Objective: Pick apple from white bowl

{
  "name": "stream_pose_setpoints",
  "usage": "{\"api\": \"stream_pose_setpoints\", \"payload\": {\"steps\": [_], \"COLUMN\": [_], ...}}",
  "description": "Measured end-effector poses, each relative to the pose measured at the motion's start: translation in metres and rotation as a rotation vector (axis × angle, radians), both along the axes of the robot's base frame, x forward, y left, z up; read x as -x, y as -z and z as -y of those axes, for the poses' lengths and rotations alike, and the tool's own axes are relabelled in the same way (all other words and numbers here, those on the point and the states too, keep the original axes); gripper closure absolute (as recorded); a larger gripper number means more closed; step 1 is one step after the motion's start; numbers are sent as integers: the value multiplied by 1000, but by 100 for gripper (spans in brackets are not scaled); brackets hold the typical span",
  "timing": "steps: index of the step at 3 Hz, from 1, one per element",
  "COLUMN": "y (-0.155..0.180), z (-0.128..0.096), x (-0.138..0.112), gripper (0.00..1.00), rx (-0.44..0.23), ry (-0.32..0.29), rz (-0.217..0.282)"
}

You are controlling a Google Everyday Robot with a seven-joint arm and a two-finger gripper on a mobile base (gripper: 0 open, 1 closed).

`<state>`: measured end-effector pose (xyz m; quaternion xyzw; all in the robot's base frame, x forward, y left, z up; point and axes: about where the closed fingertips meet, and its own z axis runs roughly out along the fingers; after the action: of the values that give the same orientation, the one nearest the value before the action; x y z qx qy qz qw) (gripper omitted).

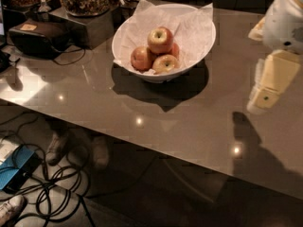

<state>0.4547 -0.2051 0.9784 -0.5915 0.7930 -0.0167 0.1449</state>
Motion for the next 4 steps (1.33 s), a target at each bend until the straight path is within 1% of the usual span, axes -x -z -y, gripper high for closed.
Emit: {"api": "stream_pose_setpoints", "payload": {"steps": [1, 2, 3, 4], "y": [-5, -6, -19, -33], "z": [-23, -25, -45, -70], "x": [-37, -42, -58, -88], "gripper": [0, 0, 0, 0], "rx": [-7, -20, -74, -87], "ry": [30, 32, 56, 82], "rz": [-33, -13, 0, -3]}}
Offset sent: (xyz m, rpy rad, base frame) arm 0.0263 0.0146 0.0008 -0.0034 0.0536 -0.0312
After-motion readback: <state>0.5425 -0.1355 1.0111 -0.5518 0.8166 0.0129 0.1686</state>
